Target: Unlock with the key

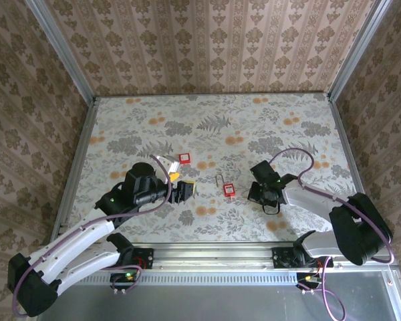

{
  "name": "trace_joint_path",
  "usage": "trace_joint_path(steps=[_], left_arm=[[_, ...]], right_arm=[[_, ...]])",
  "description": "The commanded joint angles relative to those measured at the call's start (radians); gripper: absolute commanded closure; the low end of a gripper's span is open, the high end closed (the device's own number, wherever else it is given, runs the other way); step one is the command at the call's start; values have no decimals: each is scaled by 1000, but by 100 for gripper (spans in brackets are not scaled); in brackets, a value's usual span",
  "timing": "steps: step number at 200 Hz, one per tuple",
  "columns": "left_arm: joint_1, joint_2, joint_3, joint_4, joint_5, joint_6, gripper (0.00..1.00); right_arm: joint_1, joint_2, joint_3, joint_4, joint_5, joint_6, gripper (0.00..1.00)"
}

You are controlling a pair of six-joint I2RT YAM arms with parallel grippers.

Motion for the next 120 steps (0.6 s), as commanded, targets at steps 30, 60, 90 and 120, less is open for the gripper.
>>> trace_joint_path(steps=[30, 60, 90, 120], left_arm=[[-109, 144, -15, 290, 64, -139, 23], [-170, 248, 27, 414, 105, -157, 23], [-182, 329, 59, 475, 164, -155, 23], [-181, 394, 91, 518, 239, -154, 25]], right_arm=[[-4, -270, 79, -102, -38, -9, 100], [-3, -349, 126, -92, -133, -7, 100], [5, -367, 159, -82, -208, -6, 100], [43, -356, 174, -94, -231, -32, 100]])
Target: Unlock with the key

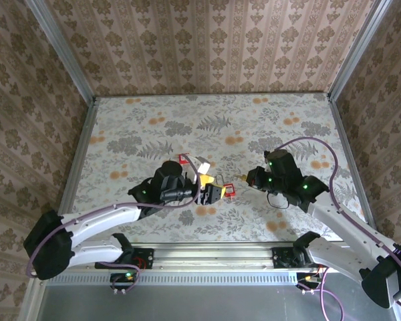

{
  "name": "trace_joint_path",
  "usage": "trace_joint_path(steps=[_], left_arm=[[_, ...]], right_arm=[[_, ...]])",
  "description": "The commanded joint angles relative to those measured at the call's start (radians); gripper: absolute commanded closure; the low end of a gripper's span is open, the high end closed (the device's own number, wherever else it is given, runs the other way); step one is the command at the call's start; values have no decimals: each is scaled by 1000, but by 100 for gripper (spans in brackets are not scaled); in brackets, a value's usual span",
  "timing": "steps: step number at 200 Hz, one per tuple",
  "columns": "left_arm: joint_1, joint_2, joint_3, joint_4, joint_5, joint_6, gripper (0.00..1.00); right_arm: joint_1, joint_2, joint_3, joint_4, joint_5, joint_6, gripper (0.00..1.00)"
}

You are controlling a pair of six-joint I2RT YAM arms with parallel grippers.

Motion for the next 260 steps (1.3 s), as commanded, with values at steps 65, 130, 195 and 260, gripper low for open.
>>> trace_joint_path(steps=[65, 130, 195, 260], left_arm=[[16, 172, 88, 113, 184, -74, 41], [18, 230, 111, 150, 223, -101, 60], [24, 250, 105, 164, 234, -115, 78], [39, 270, 95, 208, 255, -133, 99]], right_arm=[[52, -8, 33, -39, -76, -34, 100], [69, -3, 29, -28, -76, -40, 100], [71, -6, 29, -26, -74, -45, 100], [85, -18, 15, -2, -90, -79, 100]])
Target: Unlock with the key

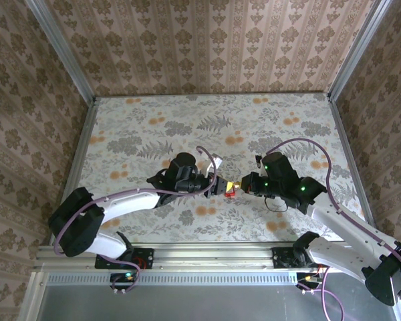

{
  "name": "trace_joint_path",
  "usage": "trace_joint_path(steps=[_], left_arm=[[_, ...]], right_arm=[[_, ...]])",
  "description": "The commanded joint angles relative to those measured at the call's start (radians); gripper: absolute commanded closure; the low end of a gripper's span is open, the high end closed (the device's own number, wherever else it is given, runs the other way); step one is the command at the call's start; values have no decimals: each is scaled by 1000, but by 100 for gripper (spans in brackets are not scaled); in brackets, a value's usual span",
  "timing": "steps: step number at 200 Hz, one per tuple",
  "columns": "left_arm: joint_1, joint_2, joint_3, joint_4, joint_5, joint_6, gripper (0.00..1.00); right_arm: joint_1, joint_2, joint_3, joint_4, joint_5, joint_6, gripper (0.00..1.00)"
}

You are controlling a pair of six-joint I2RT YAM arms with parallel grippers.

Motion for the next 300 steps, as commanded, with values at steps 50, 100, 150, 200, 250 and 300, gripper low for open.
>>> trace_joint_path(steps=[50, 100, 150, 200, 250, 300], left_arm=[[18, 0, -12, 81, 43, -2, 100], [22, -16, -24, 92, 44, -3, 100], [31, -43, -67, 170, 44, -32, 100], [45, -85, -101, 275, 83, -93, 100], [66, -112, -124, 354, 96, -154, 100], [74, -107, -135, 387, 91, -171, 100]], right_arm=[[18, -30, -4, 41, -72, -96, 100], [16, -35, 5, 22, -63, -183, 60], [-36, -88, -46, 98, -116, -145, 31], [-168, -82, -226, 569, -441, 8, 33], [-179, -63, -294, 800, -533, 85, 50], [-180, -65, -316, 833, -551, 107, 65]])
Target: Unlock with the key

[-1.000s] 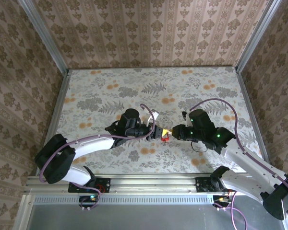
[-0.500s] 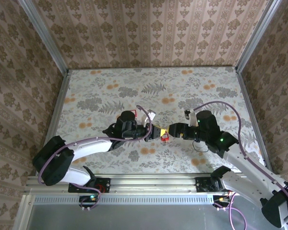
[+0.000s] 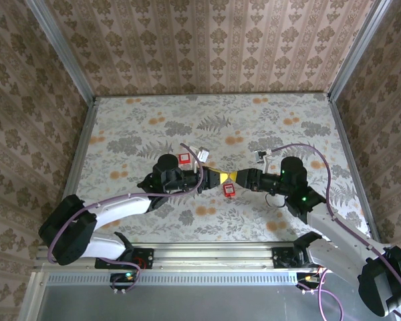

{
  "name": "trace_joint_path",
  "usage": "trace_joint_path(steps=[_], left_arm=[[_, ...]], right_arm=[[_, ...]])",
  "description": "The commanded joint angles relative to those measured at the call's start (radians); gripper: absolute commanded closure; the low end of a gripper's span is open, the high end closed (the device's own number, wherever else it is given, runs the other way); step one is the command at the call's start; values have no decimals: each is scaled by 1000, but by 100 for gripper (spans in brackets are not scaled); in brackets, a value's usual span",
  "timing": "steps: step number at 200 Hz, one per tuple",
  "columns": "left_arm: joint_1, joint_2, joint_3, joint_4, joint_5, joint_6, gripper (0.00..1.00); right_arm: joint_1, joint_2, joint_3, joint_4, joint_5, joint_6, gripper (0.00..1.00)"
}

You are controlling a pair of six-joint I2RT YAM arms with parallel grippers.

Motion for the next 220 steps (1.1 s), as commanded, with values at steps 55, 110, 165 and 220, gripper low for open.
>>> trace_joint_path(steps=[55, 110, 165, 220], left_arm=[[16, 0, -25, 84, 26, -30, 100], [16, 31, -27, 102, 44, -41, 100], [115, -13, -43, 57, 41, -59, 39], [165, -161, 291, -1029, -418, 647, 7]], right_arm=[[-5, -12, -22, 62, -45, 30, 85], [-5, -25, -10, 48, -57, 14, 100], [-5, -71, 9, -101, -26, -52, 100], [-5, -38, 157, -584, 181, -205, 100]])
